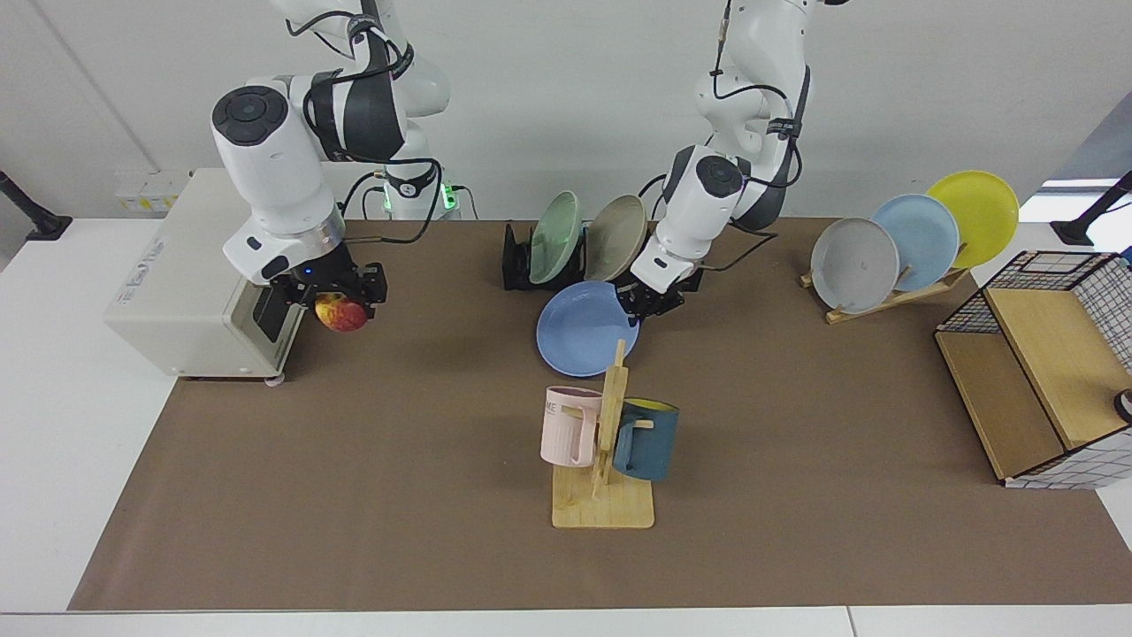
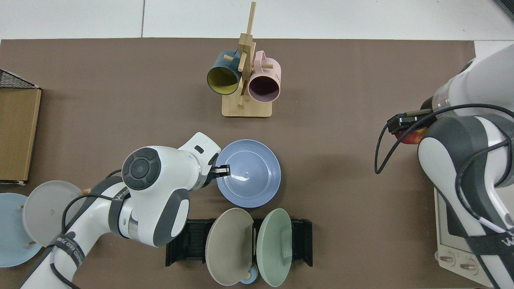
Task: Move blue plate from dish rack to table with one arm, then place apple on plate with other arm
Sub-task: 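Lower the blue plate onto the table center and open the left gripper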
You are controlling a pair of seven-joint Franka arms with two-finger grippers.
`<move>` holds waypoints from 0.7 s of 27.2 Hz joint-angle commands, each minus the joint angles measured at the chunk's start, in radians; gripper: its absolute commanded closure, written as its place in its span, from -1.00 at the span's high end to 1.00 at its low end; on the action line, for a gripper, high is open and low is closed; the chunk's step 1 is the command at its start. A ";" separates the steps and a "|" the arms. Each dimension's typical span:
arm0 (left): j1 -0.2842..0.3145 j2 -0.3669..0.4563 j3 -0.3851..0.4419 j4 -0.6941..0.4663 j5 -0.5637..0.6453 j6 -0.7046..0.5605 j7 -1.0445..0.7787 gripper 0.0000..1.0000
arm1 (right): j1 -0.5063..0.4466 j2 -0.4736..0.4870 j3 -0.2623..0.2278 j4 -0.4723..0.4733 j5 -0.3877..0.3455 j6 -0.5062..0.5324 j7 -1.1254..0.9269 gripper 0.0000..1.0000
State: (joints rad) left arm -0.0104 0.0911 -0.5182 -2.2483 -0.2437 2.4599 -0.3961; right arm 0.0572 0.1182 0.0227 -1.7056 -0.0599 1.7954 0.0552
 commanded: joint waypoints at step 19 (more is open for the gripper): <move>0.007 0.025 0.017 -0.040 -0.011 0.045 0.046 1.00 | 0.001 -0.006 0.006 -0.011 0.017 0.002 0.003 -1.00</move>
State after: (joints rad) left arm -0.0148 0.1062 -0.5061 -2.2887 -0.2480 2.4835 -0.3796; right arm 0.0594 0.1183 0.0259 -1.7074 -0.0592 1.7954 0.0552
